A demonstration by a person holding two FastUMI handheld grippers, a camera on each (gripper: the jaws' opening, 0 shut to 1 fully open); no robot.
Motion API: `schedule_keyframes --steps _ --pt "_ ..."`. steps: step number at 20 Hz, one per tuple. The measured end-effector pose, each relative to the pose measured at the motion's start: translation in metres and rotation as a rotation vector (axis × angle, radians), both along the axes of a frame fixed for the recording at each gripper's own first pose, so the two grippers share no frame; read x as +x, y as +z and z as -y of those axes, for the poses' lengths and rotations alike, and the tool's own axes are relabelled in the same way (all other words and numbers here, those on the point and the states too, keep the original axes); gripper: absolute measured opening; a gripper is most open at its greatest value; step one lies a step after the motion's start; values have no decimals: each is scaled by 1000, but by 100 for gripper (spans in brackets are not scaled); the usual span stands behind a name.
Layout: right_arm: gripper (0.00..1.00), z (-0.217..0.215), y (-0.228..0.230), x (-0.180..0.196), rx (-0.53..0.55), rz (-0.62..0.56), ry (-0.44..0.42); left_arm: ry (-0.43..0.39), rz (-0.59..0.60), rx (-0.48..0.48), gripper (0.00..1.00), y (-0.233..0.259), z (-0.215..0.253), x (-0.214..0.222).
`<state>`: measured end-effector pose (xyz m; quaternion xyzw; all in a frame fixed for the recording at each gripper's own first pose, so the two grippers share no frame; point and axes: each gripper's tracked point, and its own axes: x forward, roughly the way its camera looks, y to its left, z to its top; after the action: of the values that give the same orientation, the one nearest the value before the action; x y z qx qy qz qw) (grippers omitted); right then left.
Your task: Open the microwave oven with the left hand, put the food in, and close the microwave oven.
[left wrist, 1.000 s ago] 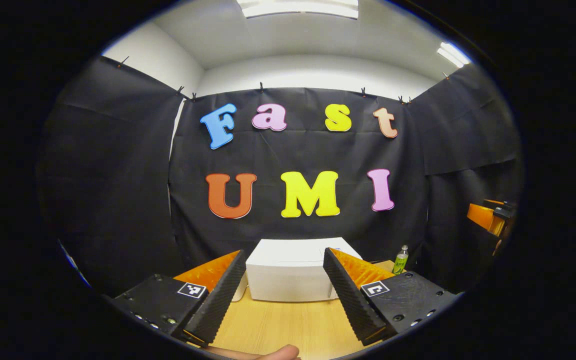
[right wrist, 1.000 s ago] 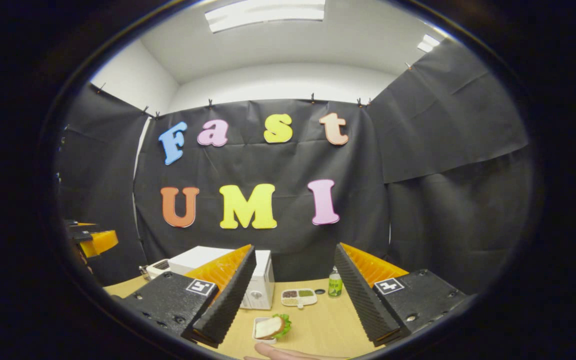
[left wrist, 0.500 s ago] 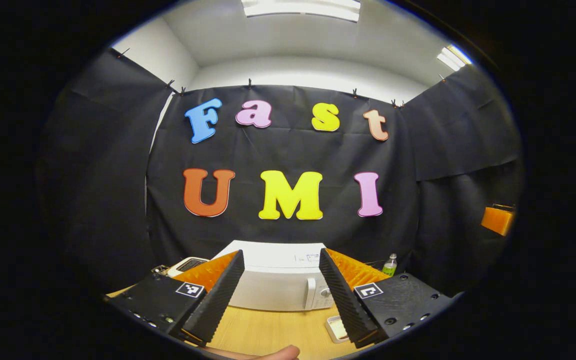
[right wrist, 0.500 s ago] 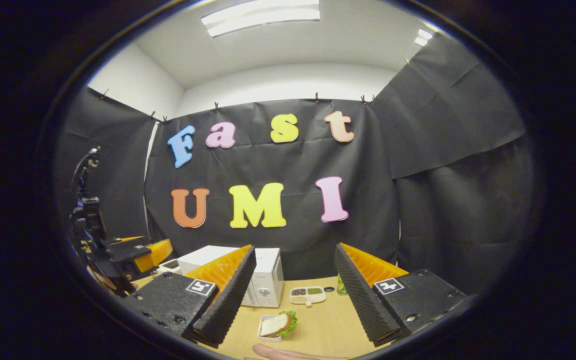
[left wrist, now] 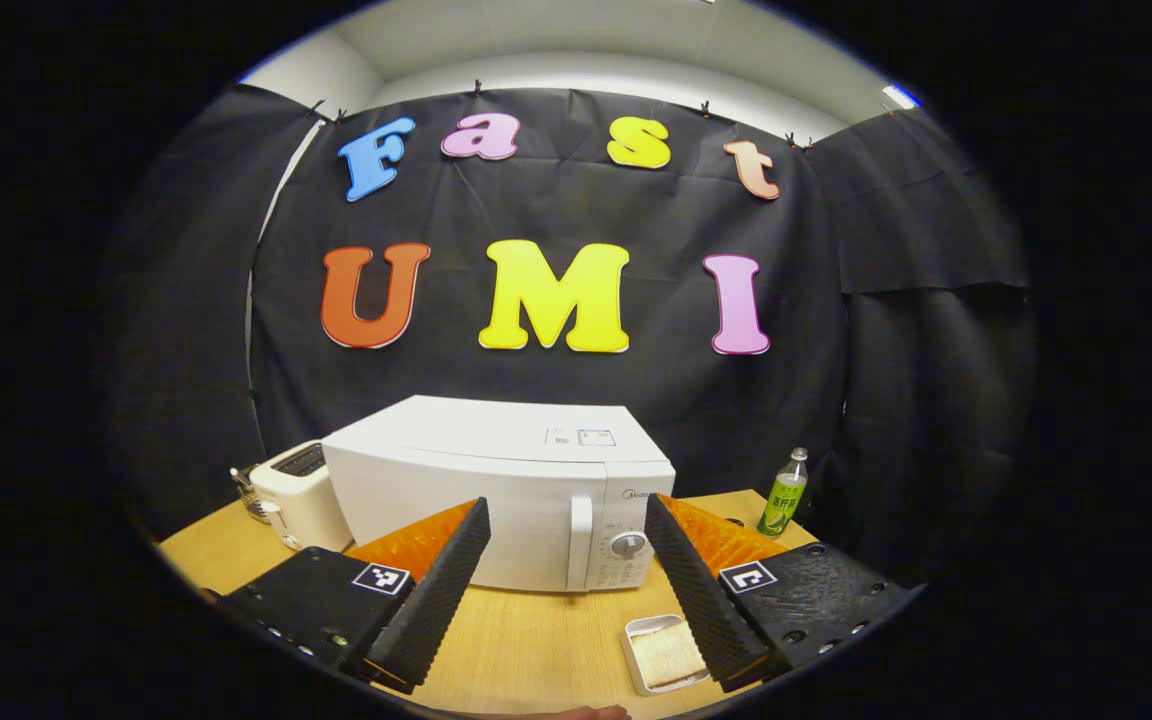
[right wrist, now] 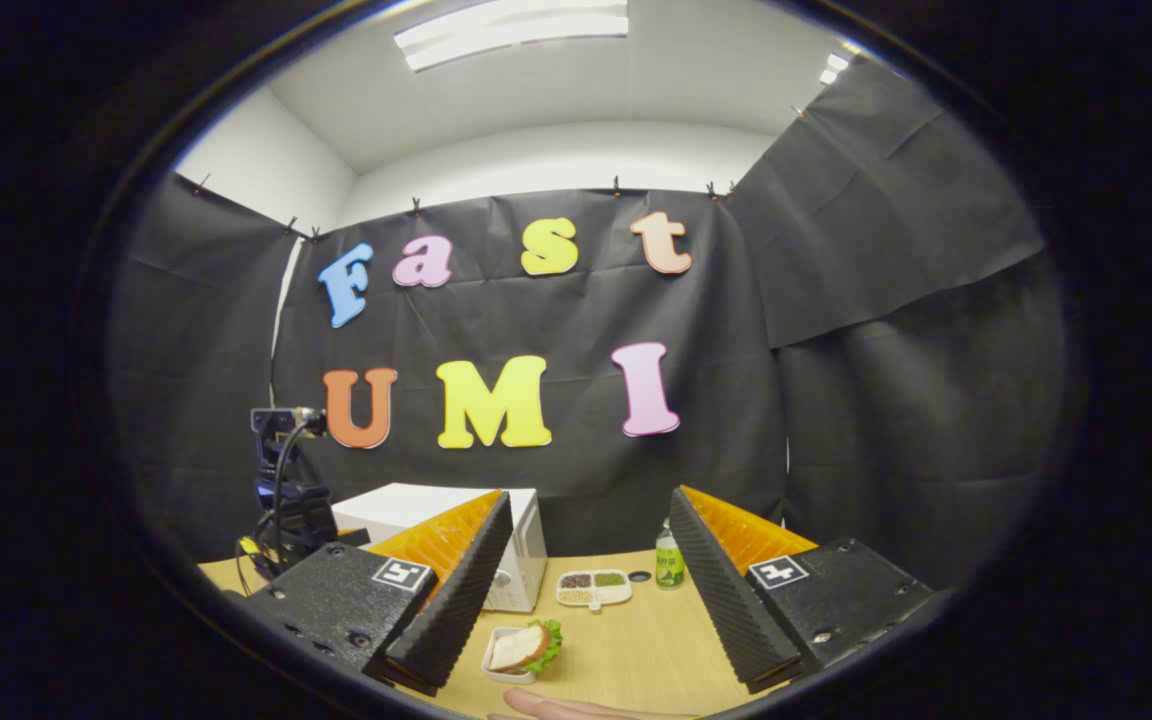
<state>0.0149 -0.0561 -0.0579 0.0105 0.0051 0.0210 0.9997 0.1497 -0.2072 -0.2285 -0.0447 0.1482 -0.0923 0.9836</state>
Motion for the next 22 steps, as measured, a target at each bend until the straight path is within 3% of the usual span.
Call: schedule_keyframes --steps 2,3,4,5,6,7,11,12,13,14,15,19,22 --pt "91 7 -12 8 9 -11 -2 22 -29 14 87 -28 4 15" --pt "100 10 -18 13 12 -21 -5 25 -27 18 87 -39 7 22" --pt "91 13 -24 18 16 -31 -7 18 -21 19 85 -48 12 29" --pt "91 15 -32 23 20 -42 -7 7 -20 24 95 -58 16 34" --pt "91 17 -40 29 22 -57 -6 0 -20 36 95 -67 20 39" --pt "100 19 -47 34 26 -71 -6 -7 -24 51 95 -76 22 43" --pt "100 29 -66 49 60 -103 -15 8 -58 83 95 -111 25 59" --pt "100 30 -68 52 63 -103 -12 8 -67 71 94 -117 27 62" --pt "100 30 -69 53 64 -99 -9 11 -70 64 82 -121 28 66" --pt "91 31 -69 54 68 -94 -6 14 -70 64 82 -124 29 69" --pt "100 31 -69 56 69 -88 -2 9 -69 64 94 -128 31 72" --pt "100 35 -73 59 91 -78 4 9 -59 88 84 -137 34 76" --pt "100 40 -82 62 103 -92 1 18 -65 76 83 -145 35 82"
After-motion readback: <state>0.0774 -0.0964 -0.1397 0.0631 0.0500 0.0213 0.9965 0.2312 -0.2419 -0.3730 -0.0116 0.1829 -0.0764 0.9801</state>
